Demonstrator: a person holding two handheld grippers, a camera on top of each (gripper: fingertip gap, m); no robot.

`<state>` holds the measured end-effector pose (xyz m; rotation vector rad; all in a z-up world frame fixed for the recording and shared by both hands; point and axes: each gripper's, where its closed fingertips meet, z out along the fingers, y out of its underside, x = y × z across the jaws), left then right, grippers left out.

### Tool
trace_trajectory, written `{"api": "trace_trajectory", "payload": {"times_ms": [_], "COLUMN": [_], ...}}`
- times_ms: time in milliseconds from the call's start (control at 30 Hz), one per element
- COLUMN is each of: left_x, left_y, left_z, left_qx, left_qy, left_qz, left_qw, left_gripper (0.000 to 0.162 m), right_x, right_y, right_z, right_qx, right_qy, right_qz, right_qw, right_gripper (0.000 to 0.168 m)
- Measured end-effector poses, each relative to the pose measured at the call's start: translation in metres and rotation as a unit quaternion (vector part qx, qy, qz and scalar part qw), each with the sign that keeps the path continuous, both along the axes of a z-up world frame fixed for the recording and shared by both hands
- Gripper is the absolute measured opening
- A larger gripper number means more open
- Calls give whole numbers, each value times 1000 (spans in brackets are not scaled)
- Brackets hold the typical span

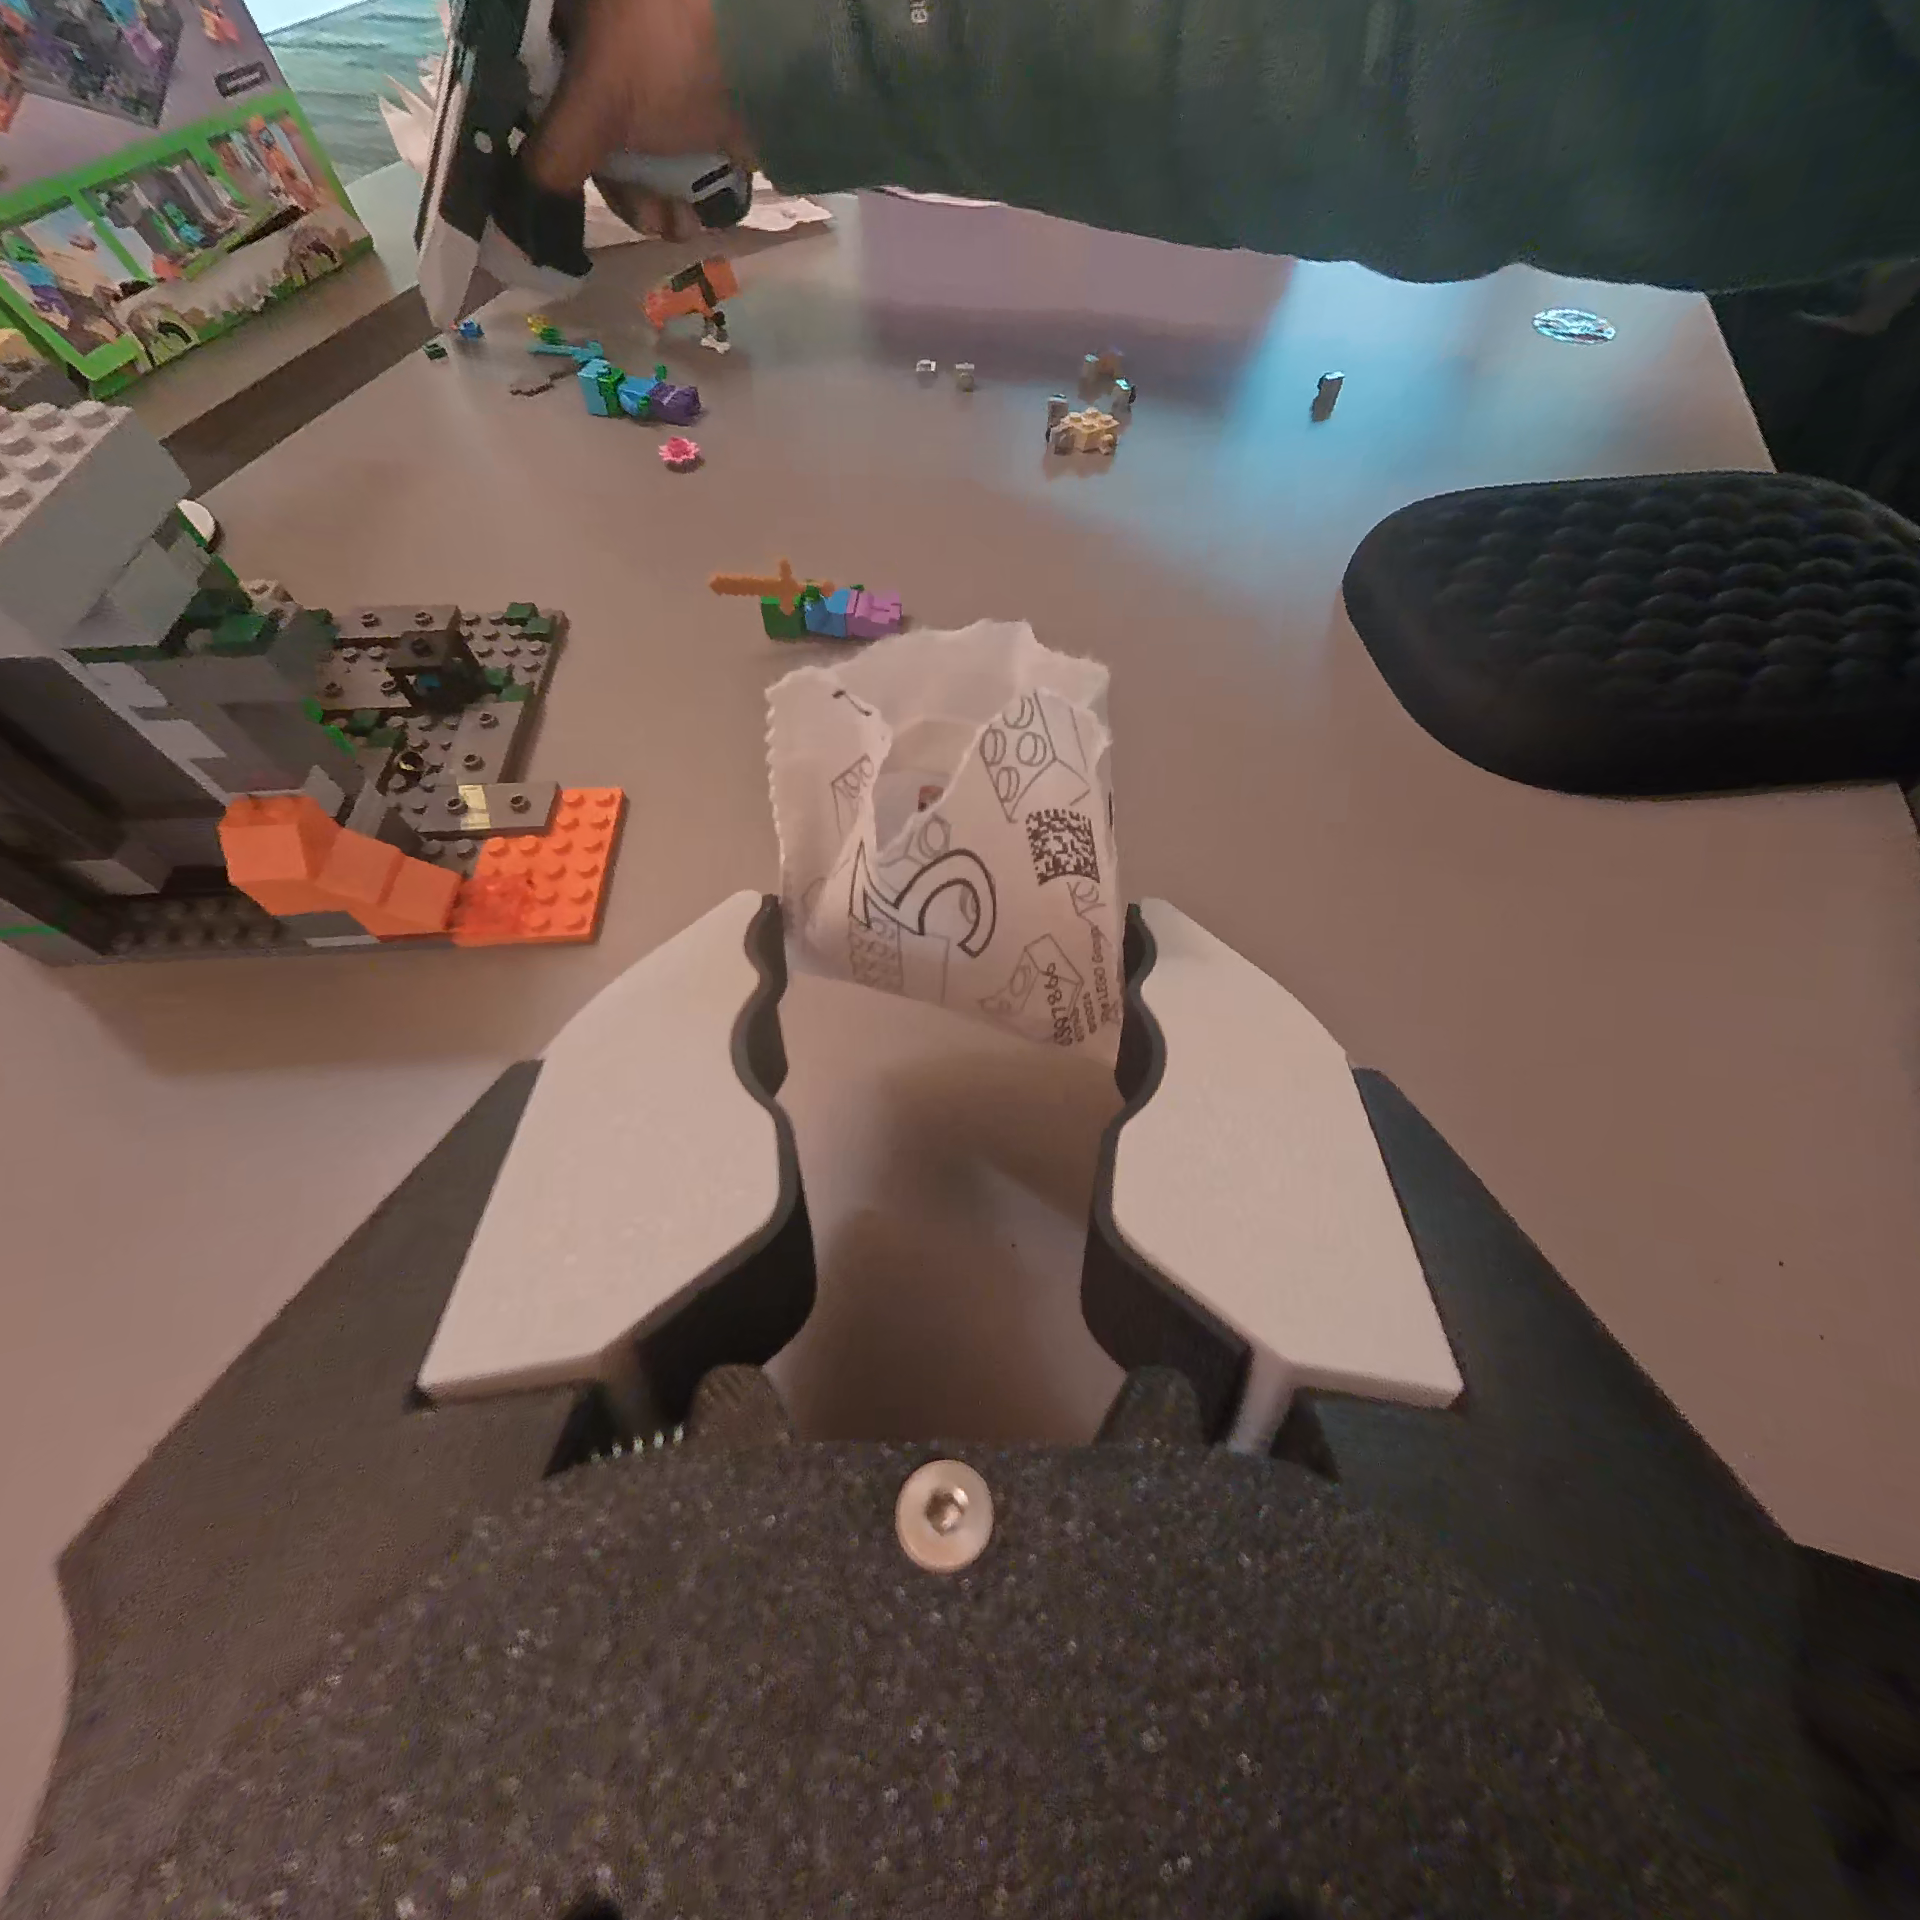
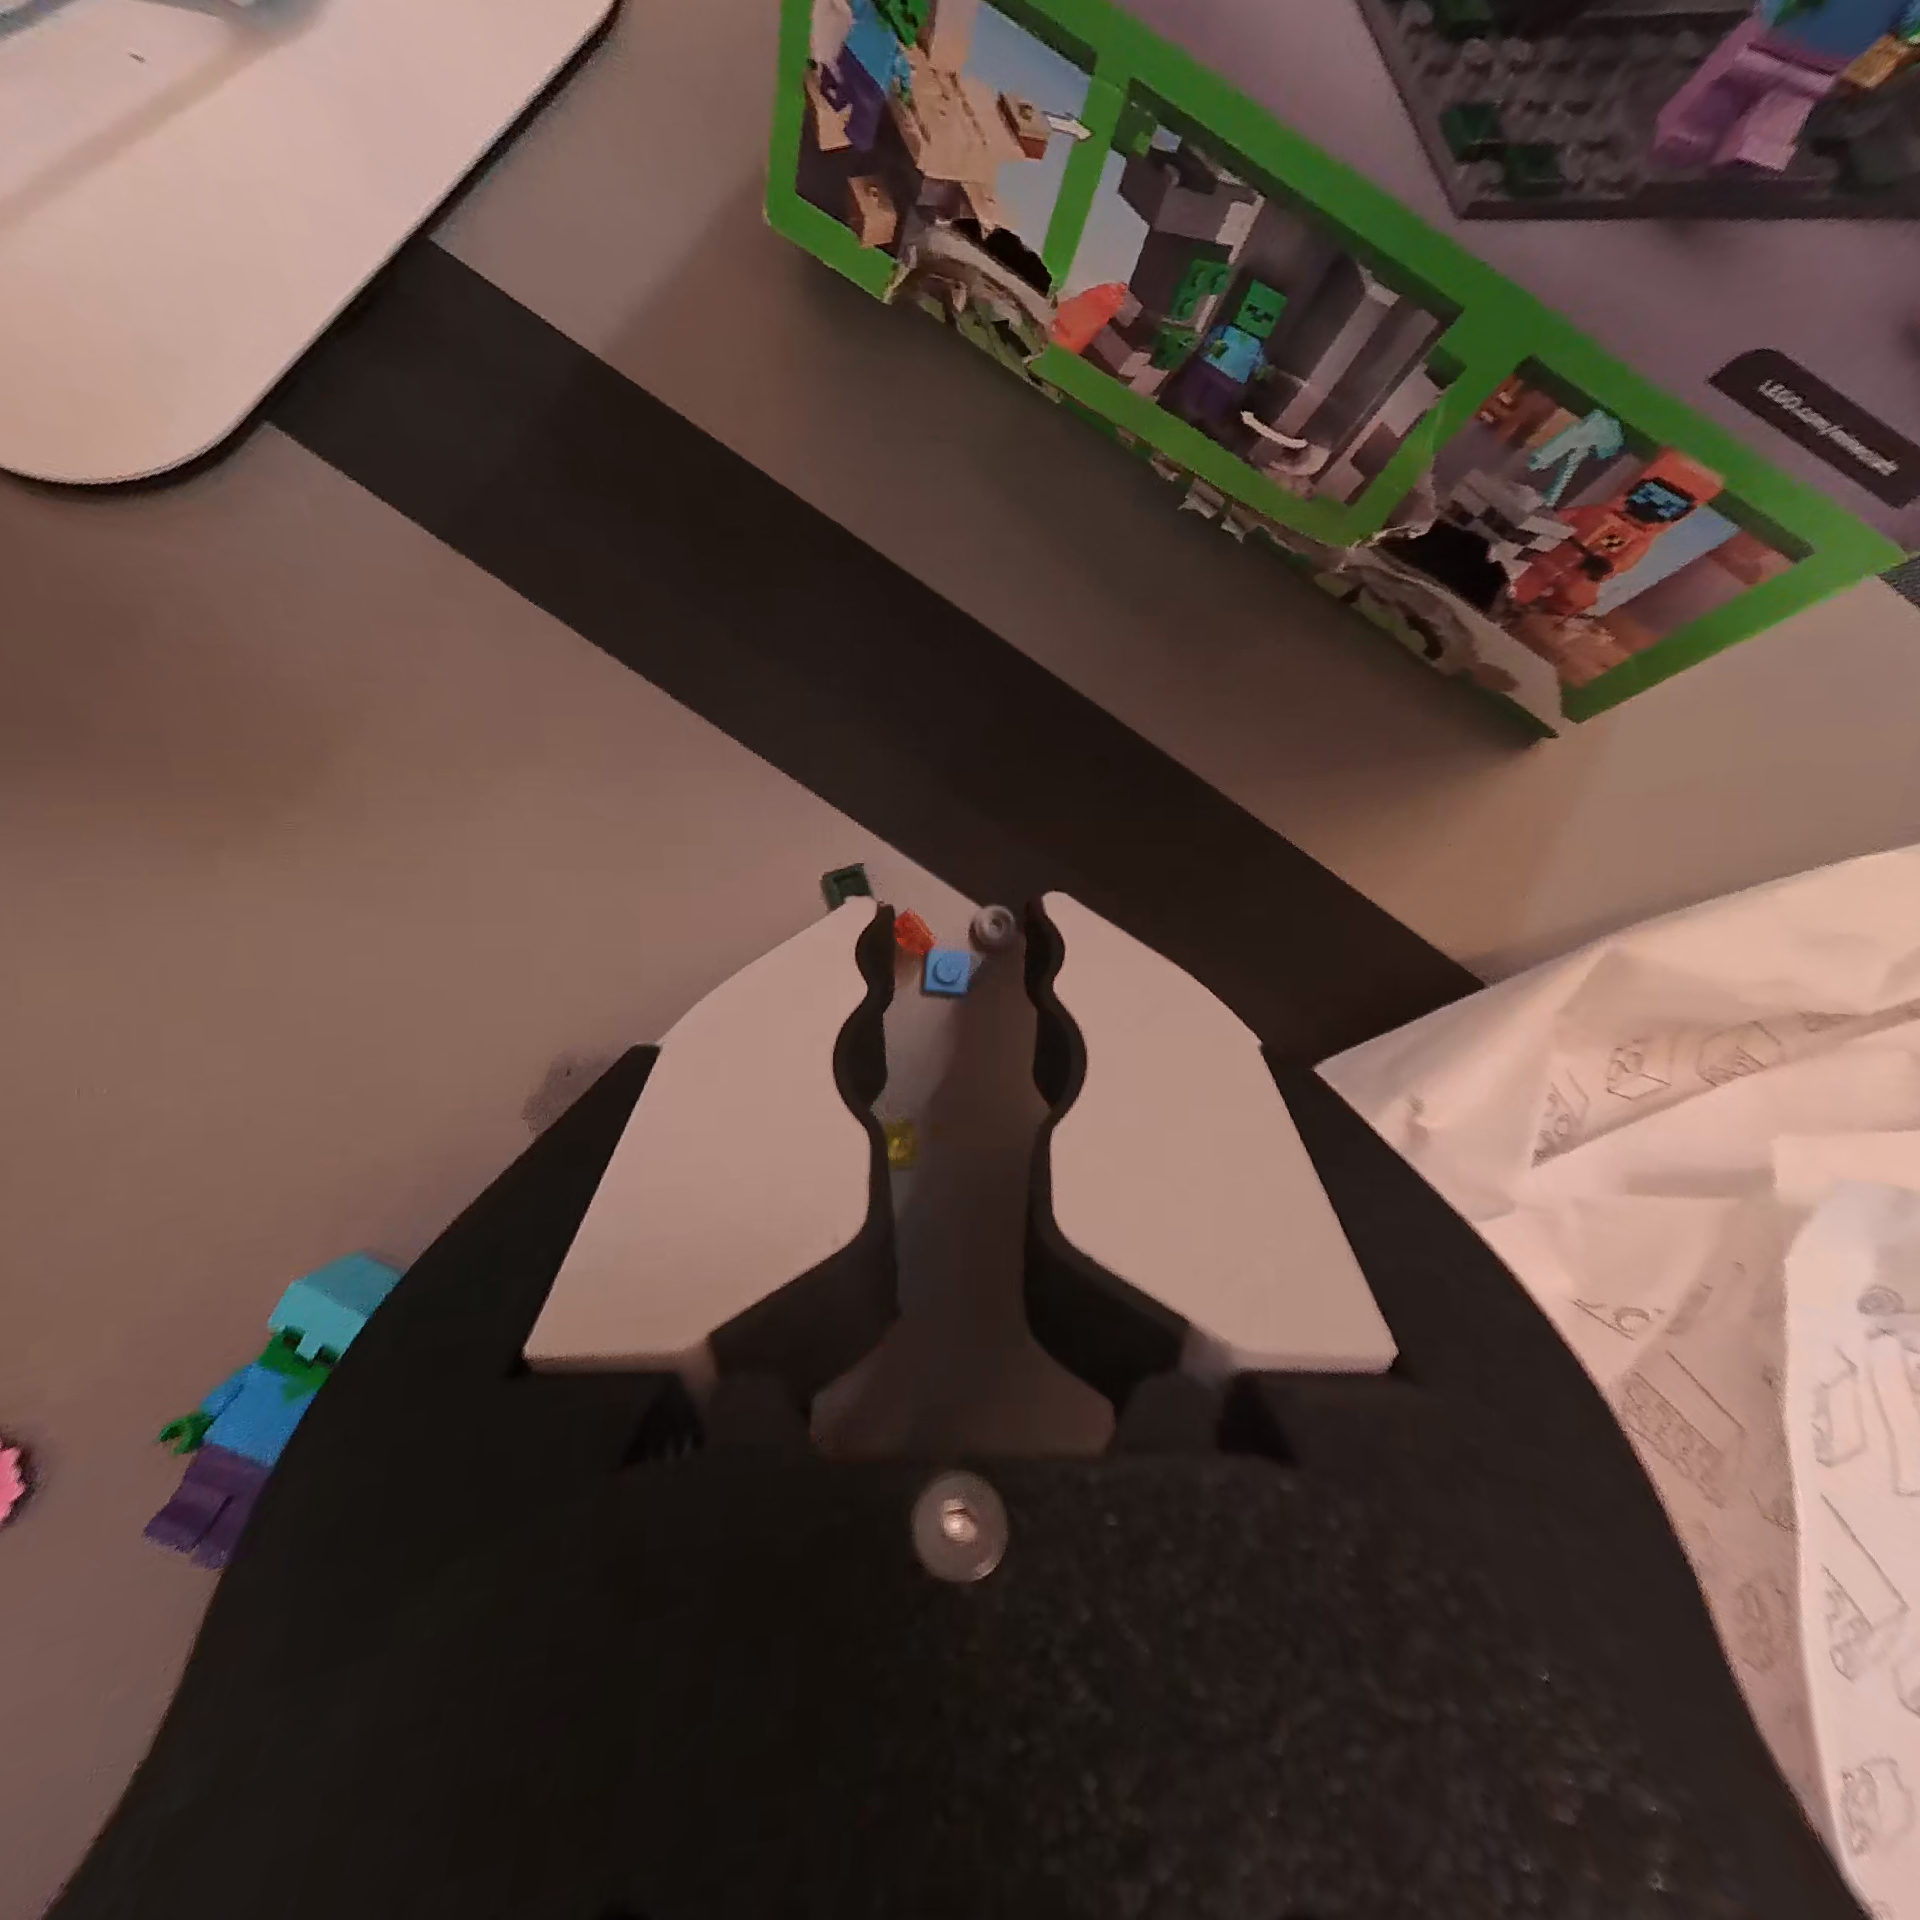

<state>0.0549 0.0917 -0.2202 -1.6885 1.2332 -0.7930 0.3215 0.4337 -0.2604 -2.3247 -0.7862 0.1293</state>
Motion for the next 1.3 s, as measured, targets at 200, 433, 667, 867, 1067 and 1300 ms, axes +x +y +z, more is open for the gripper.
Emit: {"api": "trace_trajectory", "payload": {"times_ms": [200,433,667,867,1067,1300], "left_x": [0,0,1,0,0,1], "left_y": [0,-1,-1,-1,-1,-1], "left_z": [1,0,-1,-1,0,-1], "left_qx": [-2,4,5,2,0,0], "left_qy": [-2,3,5,4,1,3], "left_qz": [0,-2,-3,-2,-2,-3], "left_qw": [1000,1000,1000,1000,1000,1000], "left_gripper": [61,61,61,61,61,61], "right_x": [-1,6,29,28,27,31], "right_y": [2,-4,-11,-10,-5,-5], "right_z": [-6,9,15,7,2,-3], "right_qx": [-29,-16,-23,-34,-32,-35], "right_qy": [0,48,58,66,57,43], "right_qz": [-35,-47,-67,-73,-80,-89], "right_qw": [999,998,996,995,995,994], "right_gripper": [3,3,16,15,15,21]}}
